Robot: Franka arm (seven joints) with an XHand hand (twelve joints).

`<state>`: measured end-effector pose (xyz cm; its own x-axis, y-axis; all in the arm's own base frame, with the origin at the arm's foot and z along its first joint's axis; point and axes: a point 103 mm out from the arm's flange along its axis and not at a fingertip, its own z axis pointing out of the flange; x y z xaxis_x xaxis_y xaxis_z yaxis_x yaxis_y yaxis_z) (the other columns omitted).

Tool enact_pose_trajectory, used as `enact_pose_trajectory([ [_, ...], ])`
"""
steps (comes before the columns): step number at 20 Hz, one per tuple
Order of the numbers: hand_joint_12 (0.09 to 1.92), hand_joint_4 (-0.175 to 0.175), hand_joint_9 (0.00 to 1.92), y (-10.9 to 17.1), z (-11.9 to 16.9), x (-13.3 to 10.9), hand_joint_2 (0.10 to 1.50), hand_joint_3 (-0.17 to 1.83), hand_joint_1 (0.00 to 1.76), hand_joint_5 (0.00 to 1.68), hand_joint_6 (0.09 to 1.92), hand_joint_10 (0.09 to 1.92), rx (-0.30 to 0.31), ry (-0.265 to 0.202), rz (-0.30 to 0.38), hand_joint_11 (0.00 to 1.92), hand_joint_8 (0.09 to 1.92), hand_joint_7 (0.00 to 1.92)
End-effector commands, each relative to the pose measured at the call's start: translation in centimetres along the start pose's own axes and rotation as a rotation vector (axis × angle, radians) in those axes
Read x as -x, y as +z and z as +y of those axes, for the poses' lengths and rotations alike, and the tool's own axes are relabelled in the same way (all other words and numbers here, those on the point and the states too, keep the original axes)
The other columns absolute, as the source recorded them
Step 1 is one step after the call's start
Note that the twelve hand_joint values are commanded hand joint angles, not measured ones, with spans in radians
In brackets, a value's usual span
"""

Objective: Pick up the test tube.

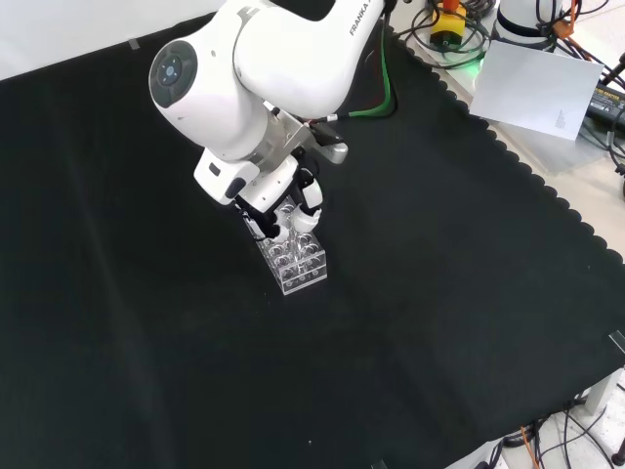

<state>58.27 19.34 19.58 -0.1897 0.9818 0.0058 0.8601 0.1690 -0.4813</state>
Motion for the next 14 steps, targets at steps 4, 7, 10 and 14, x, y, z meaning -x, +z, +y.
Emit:
enact_pose_trajectory([
  [4, 1.00, -0.175, 1.65, -0.9, -0.8, 0.4, 0.41, 0.95, 1.35, 1.49, 0.36, 0.66, 0.010, -0.010, 0.019, 1.40, 0.33, 1.56],
  [7, 1.00, -0.175, 1.65, -1.1, -1.0, 0.5, 0.41, 0.95, 1.35, 1.50, 0.36, 0.66, 0.013, -0.013, 0.024, 1.40, 0.32, 1.57],
  [10, 1.00, -0.175, 1.65, -2.1, -1.8, 0.8, 0.40, 0.95, 1.35, 1.50, 0.36, 0.66, 0.017, -0.023, 0.037, 1.41, 0.32, 1.57],
  [14, 1.00, -0.175, 1.65, -3.4, -2.9, 1.3, 0.40, 0.96, 1.35, 1.50, 0.36, 0.66, 0.022, -0.025, 0.034, 1.41, 0.31, 1.57],
])
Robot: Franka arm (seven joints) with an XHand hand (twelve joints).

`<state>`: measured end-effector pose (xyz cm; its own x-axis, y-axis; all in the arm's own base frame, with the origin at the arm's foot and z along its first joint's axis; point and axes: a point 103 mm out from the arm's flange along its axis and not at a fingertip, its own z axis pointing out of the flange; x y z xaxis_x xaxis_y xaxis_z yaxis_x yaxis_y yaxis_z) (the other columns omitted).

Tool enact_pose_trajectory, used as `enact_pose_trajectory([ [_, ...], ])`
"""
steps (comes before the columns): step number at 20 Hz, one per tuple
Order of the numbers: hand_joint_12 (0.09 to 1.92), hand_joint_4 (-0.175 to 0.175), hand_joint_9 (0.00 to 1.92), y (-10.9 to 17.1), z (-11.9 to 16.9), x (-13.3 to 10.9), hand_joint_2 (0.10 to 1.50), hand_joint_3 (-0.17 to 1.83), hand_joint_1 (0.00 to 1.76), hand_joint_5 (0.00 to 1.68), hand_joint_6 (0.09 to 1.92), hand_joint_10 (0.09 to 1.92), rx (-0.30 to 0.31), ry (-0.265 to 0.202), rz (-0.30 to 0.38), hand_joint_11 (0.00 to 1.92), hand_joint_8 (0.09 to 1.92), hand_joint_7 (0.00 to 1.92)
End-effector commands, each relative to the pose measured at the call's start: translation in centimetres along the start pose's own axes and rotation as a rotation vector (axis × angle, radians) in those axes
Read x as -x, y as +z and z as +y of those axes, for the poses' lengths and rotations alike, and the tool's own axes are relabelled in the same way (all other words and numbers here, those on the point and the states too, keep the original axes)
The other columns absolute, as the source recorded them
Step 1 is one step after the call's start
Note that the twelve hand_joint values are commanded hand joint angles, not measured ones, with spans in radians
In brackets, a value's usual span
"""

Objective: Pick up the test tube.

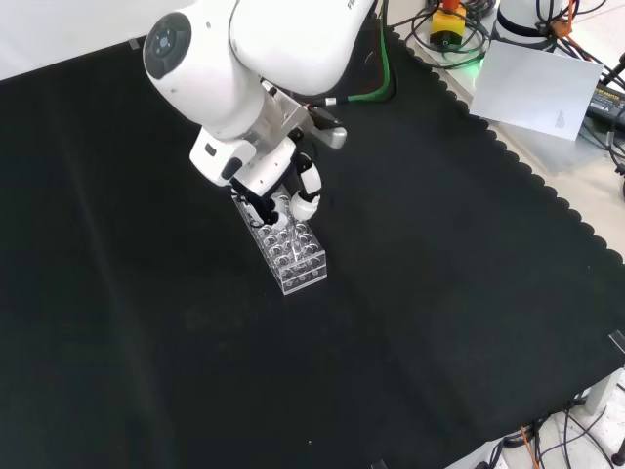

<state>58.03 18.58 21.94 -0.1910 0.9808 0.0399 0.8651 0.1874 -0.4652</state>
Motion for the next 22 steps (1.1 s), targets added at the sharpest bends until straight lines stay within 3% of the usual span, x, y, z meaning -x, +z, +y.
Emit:
enact_pose_trajectory([
  [1, 1.00, -0.175, 1.65, -1.8, -1.5, 0.6, 0.40, 0.96, 1.35, 1.50, 0.36, 0.66, 0.004, -0.008, 0.005, 1.41, 0.31, 1.57],
  [7, 1.00, -0.175, 1.66, -3.5, -2.3, 0.7, 0.40, 0.96, 1.35, 1.50, 0.35, 0.65, -0.004, -0.015, 0.024, 1.41, 0.31, 1.58],
  [22, 0.99, -0.175, 1.66, -8.4, -6.0, 0.9, 0.39, 0.97, 1.35, 1.51, 0.34, 0.65, 0.047, -0.069, 0.027, 1.41, 0.29, 1.59],
])
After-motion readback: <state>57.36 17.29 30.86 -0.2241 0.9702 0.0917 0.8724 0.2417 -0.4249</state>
